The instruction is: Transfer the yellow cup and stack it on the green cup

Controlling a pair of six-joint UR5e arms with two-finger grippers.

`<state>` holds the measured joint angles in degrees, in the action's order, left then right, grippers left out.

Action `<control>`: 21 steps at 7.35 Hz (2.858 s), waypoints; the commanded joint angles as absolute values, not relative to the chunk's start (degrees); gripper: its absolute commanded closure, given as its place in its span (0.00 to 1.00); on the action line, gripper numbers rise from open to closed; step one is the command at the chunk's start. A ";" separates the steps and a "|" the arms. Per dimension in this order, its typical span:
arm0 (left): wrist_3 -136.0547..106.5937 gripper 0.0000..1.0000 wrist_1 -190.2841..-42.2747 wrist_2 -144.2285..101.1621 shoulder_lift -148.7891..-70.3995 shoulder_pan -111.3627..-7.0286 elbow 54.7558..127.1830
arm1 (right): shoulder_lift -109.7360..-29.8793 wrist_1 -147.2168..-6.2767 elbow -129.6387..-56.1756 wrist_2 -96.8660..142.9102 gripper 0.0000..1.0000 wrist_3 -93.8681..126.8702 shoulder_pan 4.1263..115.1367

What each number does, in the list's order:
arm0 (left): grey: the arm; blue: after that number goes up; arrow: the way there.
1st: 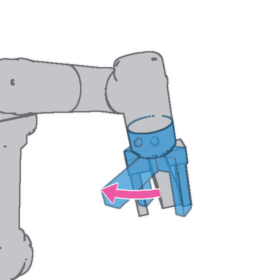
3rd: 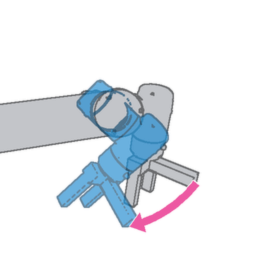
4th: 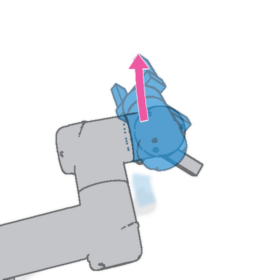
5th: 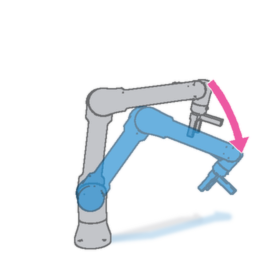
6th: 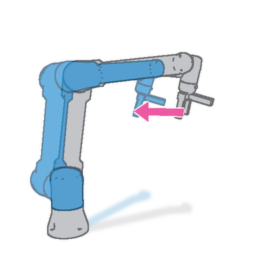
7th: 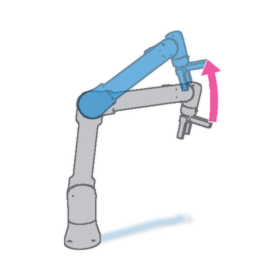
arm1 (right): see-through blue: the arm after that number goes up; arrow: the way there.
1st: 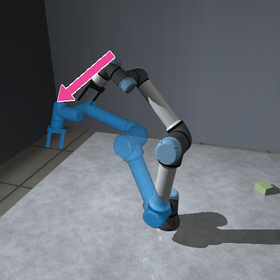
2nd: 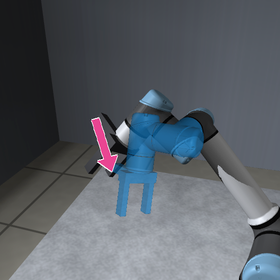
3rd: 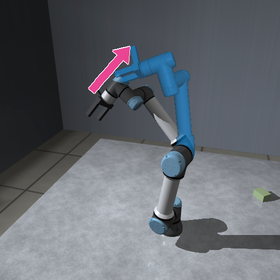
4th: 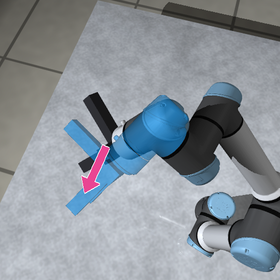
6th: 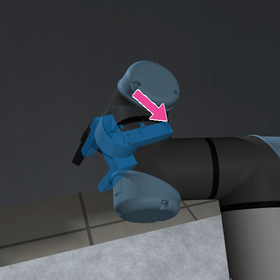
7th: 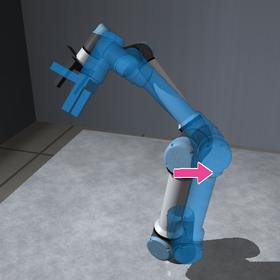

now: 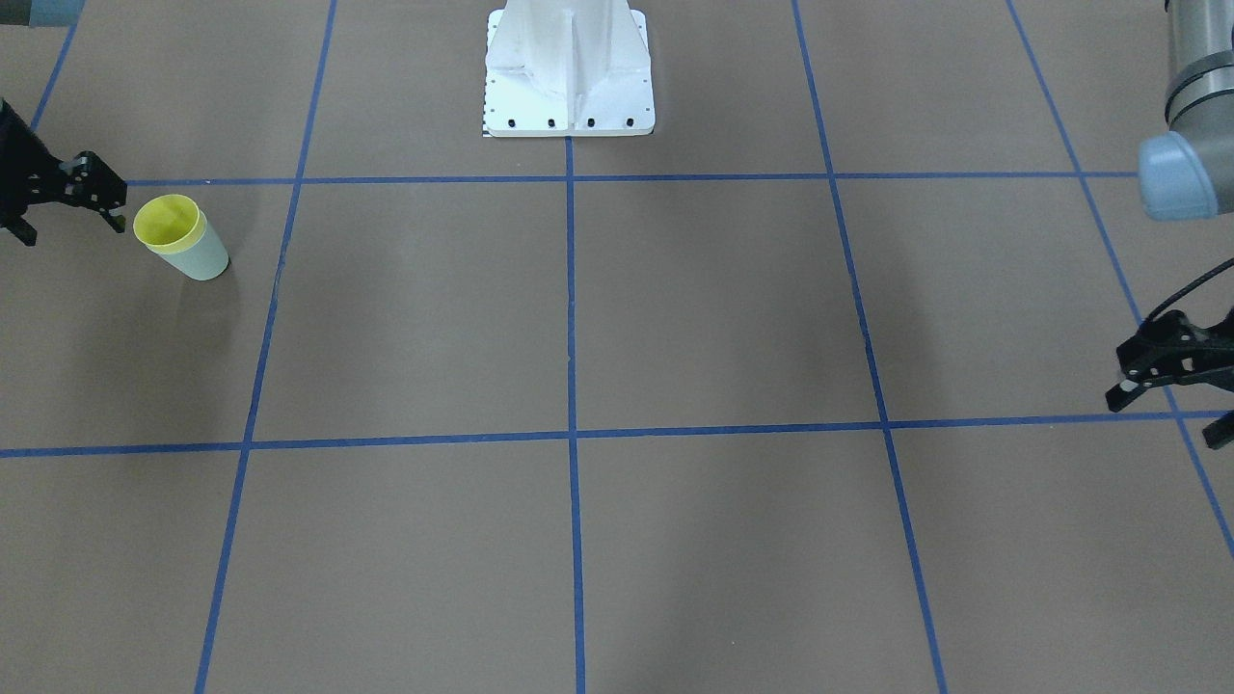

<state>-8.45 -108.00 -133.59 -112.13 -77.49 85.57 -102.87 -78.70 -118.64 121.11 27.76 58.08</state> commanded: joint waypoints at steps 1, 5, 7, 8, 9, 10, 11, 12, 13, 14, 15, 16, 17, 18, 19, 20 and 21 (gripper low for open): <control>20.46 0.00 -92.77 -128.25 -108.65 -85.31 83.25 | -96.80 -95.20 -116.91 121.29 0.00 4.40 70.43; 12.71 0.00 -99.27 -127.88 -92.58 -91.23 81.21 | -95.73 -96.86 -106.64 137.96 0.00 -1.58 85.32; 11.86 0.00 -105.19 -128.05 -87.84 -91.32 81.47 | -95.45 -96.68 -104.77 134.75 0.00 -1.49 85.34; 10.82 0.00 -106.34 -127.71 -87.19 -91.14 83.30 | -95.45 -96.68 -104.68 133.61 0.00 -1.32 85.43; 9.07 0.00 -105.56 -127.79 -87.19 -91.23 85.41 | -95.45 -96.85 -104.68 133.51 0.00 -1.32 85.43; 8.79 0.00 -101.73 -127.79 -87.01 -91.14 89.08 | -95.97 -96.94 -104.42 133.51 0.00 -1.49 85.43; 8.88 0.00 -94.64 -127.79 -86.84 -91.14 94.86 | -96.24 -97.03 -103.72 133.77 0.00 -1.67 85.95; 8.88 0.00 -91.35 -127.79 -85.10 -91.14 99.01 | -96.50 -97.21 -103.28 134.03 0.00 -1.76 86.13; 8.62 0.00 -91.06 -128.23 -84.03 -91.06 100.71 | -96.85 -97.29 -103.10 134.47 0.00 -1.84 86.65; 7.22 0.00 -91.14 -128.58 -83.85 -90.97 100.81 | -97.20 -97.29 -103.10 134.56 0.00 -1.85 86.83; 7.03 0.00 -91.14 -128.50 -83.93 -90.88 100.64 | -97.38 -97.29 -103.10 134.56 0.00 -1.85 87.27; 7.03 0.00 -91.32 -128.58 -83.94 -90.88 100.37 | -97.38 -97.38 -103.10 134.56 0.00 -1.85 87.62; 7.03 0.00 -91.32 -128.58 -83.94 -90.79 100.28 | -97.38 -97.30 -102.92 134.56 0.00 -1.85 87.80; 6.94 0.00 -91.32 -128.58 -83.94 -90.79 100.28 | -97.38 -97.29 -102.83 134.56 0.00 -1.85 87.80; 7.03 0.00 -91.32 -128.50 -83.94 -90.79 100.28 | -97.38 -97.21 -102.83 134.56 0.00 -1.85 87.80; 7.03 0.00 -91.32 -128.50 -83.94 -90.79 100.28 | -97.38 -97.29 -102.83 134.56 0.00 -1.85 87.98; 7.03 0.00 -91.32 -128.50 -83.94 -90.79 100.20 | -97.38 -97.29 -102.83 134.56 0.00 -1.85 88.07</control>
